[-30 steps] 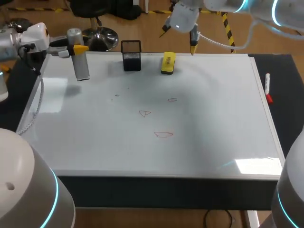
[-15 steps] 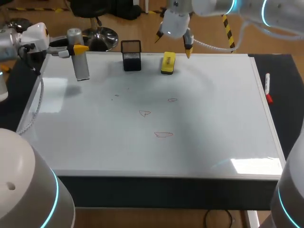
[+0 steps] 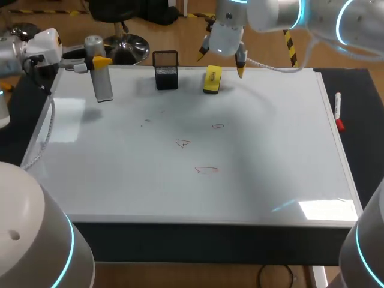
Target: Pick up the inspection probe, press it on each red-marked spot on the whiteboard one by one, put down the probe, pick up the eraser, and wipe off all the red marks.
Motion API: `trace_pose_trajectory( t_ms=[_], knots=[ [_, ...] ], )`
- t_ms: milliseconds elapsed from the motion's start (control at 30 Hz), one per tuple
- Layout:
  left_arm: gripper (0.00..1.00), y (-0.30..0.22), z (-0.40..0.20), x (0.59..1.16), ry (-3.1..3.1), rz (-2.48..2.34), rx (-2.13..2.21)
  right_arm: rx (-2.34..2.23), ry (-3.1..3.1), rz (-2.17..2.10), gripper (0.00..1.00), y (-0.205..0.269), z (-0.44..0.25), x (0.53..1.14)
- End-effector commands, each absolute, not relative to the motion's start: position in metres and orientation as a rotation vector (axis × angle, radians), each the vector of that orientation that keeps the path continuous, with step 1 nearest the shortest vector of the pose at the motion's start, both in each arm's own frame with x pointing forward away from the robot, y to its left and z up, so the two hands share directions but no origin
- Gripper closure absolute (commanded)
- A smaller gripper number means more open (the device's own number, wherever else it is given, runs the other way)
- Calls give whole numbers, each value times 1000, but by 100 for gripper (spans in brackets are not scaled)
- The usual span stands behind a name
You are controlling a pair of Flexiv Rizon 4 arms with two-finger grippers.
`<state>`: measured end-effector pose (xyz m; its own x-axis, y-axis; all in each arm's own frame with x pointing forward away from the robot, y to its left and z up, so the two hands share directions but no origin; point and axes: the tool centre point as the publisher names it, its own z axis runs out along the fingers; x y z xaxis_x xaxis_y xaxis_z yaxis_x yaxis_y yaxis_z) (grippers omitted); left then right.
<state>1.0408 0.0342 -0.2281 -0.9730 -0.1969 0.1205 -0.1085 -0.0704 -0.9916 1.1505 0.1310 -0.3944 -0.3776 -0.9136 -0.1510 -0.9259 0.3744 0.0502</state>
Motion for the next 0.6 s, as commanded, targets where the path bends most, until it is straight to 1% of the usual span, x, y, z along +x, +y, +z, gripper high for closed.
trace_pose_trajectory(
  t_ms=[33,600],
  knots=[
    [100,34,-227,1039,2095,-2223,-349,-1746,2505,173,0,132,-397,1148],
    [100,34,-227,1039,2095,-2223,-349,-1934,2390,172,0,138,-405,1141]
  ],
)
